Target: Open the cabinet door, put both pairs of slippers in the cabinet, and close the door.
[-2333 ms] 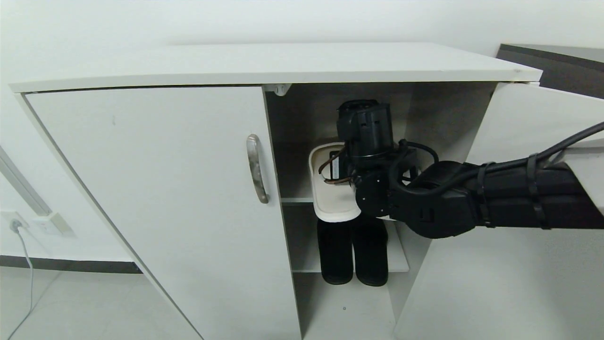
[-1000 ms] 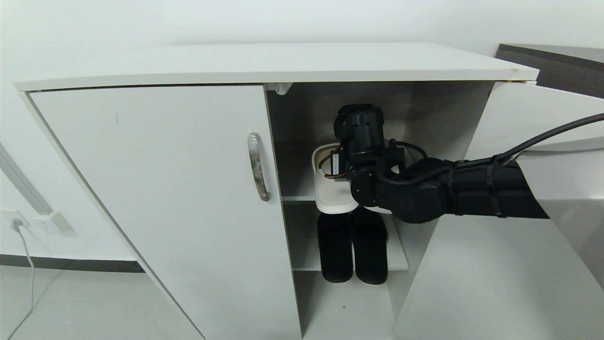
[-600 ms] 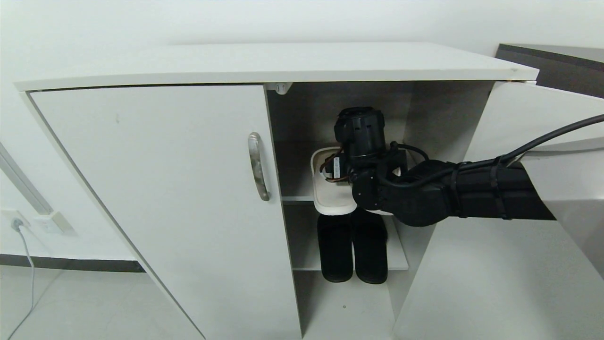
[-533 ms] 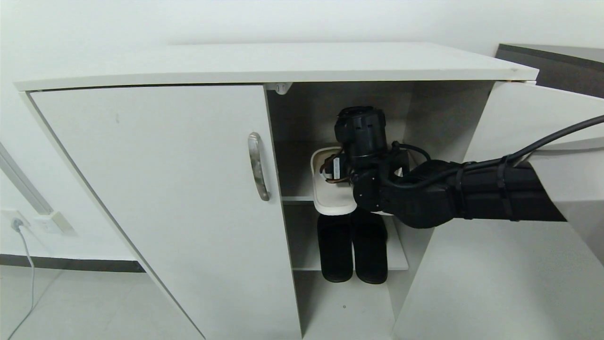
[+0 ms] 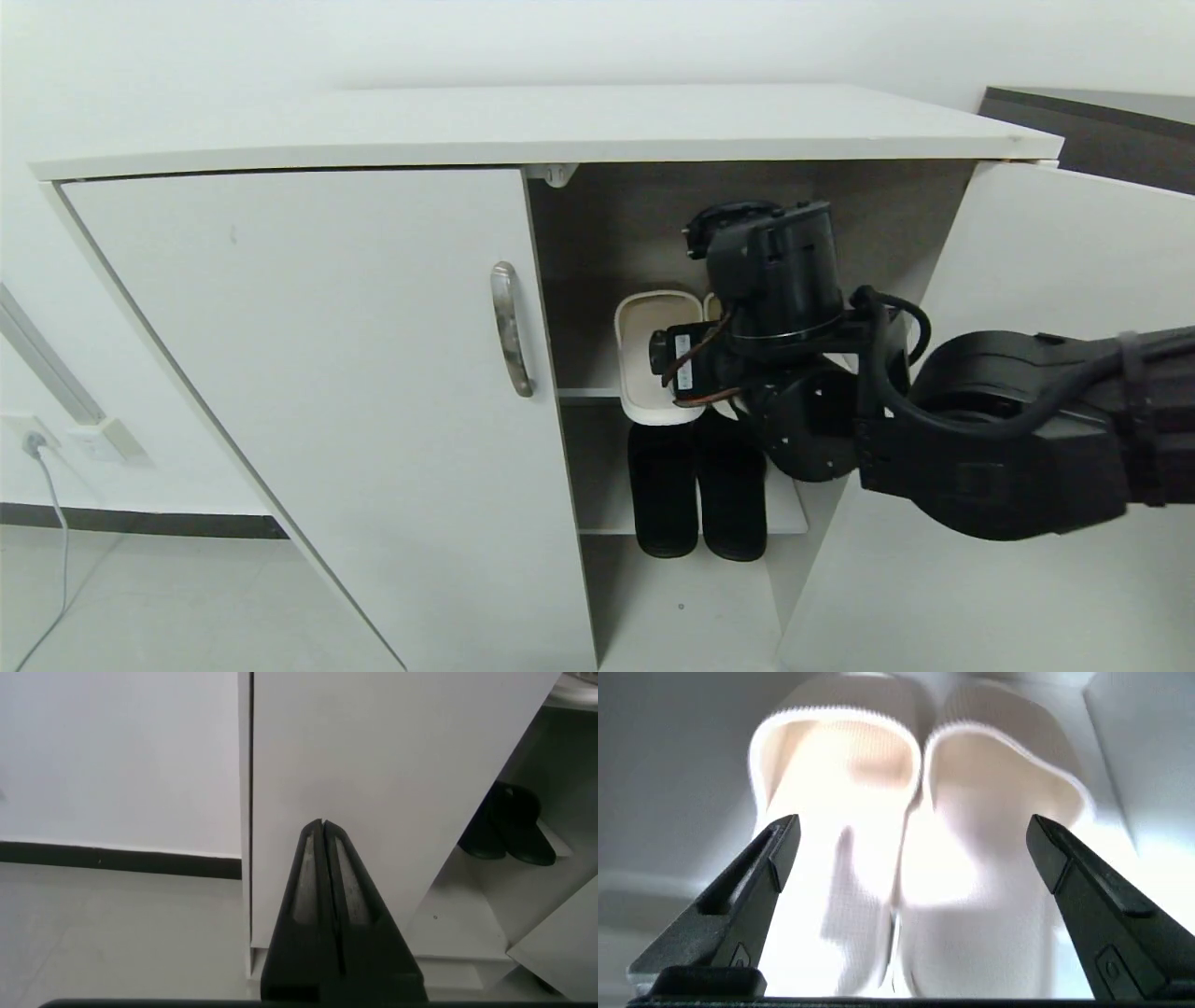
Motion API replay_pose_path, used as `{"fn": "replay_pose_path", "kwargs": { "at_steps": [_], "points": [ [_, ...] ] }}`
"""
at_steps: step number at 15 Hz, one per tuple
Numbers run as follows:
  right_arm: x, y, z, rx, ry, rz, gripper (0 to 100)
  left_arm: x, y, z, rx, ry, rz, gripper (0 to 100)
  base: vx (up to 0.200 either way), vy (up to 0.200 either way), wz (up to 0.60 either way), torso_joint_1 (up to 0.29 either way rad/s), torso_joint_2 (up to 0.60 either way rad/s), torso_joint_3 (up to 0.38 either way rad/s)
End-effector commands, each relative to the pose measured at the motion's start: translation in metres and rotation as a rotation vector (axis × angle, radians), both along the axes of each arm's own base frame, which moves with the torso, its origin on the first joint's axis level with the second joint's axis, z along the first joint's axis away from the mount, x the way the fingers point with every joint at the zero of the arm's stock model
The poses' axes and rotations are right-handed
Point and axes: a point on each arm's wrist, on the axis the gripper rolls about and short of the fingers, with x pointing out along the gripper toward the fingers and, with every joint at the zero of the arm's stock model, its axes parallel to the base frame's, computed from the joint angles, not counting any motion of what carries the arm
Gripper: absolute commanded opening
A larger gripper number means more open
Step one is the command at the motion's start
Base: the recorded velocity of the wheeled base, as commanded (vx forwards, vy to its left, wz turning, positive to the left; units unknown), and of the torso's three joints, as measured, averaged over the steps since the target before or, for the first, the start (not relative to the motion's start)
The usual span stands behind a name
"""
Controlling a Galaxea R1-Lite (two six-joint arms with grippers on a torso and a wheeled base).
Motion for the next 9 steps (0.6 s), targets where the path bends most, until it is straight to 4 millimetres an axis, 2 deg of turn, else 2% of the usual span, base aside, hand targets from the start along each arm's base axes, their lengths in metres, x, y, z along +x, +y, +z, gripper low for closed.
{"fn": "replay_pose_path", "kwargs": {
  "at_steps": [1,4,5,9],
  "points": [
    [-0.025,-0.018,0.012,0.024,-0.011,0.032,100,0.0,0.0,0.0,0.0,0.001,-0.001,0,0.0,0.0,0.0,0.0,0.0,0.0],
    [-0.049,-0.032,0.0,0.065,0.021,0.152,100,0.0,0.0,0.0,0.001,0.001,-0.001,0,0.0,0.0,0.0,0.0,0.0,0.0],
    [-0.054,-0.036,-0.005,0.079,0.023,0.193,0,0.0,0.0,0.0,0.001,0.001,-0.001,0,0.0,0.0,0.0,0.0,0.0,0.0],
    [-0.063,-0.041,-0.023,0.113,0.005,0.279,0,0.0,0.0,0.0,0.001,0.001,-0.001,0,0.0,0.0,0.0,0.0,0.0,0.0]
  ]
}}
